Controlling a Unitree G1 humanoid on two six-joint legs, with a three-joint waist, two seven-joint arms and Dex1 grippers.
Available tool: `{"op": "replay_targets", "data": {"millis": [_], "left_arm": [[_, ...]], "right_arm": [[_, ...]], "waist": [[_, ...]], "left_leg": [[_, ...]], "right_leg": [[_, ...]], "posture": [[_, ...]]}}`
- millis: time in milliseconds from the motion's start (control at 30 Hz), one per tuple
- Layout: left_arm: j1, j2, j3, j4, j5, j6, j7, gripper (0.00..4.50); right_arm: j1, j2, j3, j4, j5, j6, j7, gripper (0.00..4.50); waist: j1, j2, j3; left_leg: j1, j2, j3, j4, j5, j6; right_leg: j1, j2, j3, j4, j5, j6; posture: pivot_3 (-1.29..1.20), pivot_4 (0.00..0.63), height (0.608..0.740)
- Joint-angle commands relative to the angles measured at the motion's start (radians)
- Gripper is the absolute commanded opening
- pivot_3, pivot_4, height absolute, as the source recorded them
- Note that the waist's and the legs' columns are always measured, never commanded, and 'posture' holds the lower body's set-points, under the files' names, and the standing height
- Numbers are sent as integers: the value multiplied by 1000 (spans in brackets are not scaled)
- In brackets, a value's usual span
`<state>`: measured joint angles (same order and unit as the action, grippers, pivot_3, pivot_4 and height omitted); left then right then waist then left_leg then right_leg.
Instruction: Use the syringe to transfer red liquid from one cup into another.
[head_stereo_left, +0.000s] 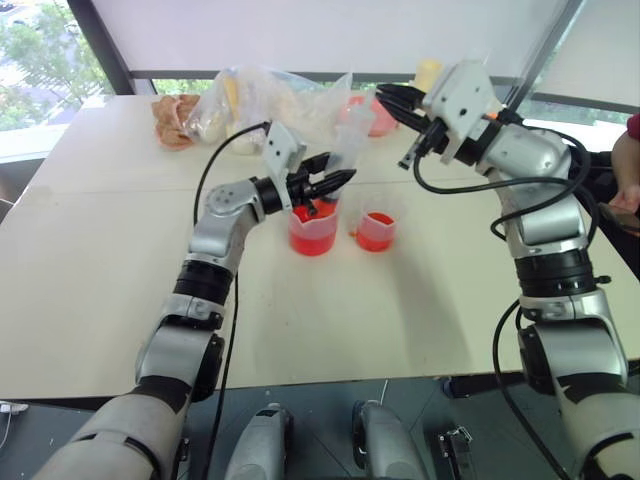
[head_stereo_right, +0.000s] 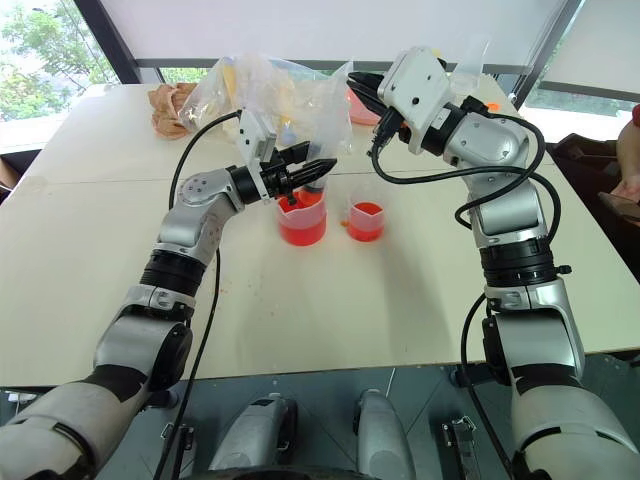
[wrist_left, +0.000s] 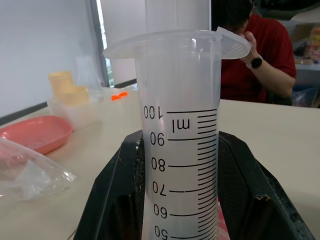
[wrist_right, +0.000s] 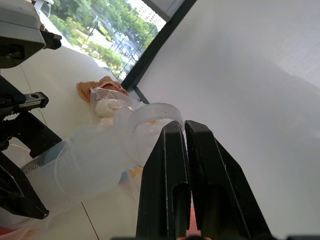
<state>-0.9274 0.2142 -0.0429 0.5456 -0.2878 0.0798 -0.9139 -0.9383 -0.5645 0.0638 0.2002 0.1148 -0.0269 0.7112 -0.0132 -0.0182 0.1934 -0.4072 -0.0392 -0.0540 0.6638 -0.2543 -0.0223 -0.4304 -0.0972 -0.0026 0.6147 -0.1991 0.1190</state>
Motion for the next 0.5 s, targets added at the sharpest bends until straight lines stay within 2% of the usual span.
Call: {"op": "replay_targets", "data": {"millis": [33,67,200,267,400,500], "left_arm": [[18,9,12,10,-1,21,-5,1417],[13,9,19,9,-5,25,0,1417],[7,11,36,2,-9,22,16,1417],[-2,12,55,-15,-22,30,30,1417],[-30,14,101,-52,-62,57,64,1417],[-69,10,139,-83,-103,89,82,1417]], "right_arm": [[-71,-22,-122,-58,46,3,-59,624],[-64,-20,-120,-63,57,11,-50,880],[-13,-12,-122,-107,71,37,-47,2873],[58,-23,-154,-186,113,99,-43,3792],[208,-72,-265,-343,256,274,-19,3792],[285,-104,-338,-407,308,355,-50,3792]], "waist": [[1,0,0],[1,0,0],[1,0,0],[2,0,0],[7,0,0],[6,0,0]], "left_leg": [[0,0,0,0,0,0],[0,0,0,0,0,0],[0,0,0,0,0,0],[0,0,0,0,0,0],[-1,0,-1,0,0,0],[-1,0,-1,1,0,1]], "right_leg": [[0,0,0,0,0,0],[0,0,0,0,0,0],[0,0,0,0,0,0],[0,0,0,0,0,0],[1,0,-1,-1,0,0],[1,0,0,-1,0,0]], "posture": [[0,150,740],[0,150,740],[0,150,740],[0,150,740],[0,150,740],[0,150,740]]}}
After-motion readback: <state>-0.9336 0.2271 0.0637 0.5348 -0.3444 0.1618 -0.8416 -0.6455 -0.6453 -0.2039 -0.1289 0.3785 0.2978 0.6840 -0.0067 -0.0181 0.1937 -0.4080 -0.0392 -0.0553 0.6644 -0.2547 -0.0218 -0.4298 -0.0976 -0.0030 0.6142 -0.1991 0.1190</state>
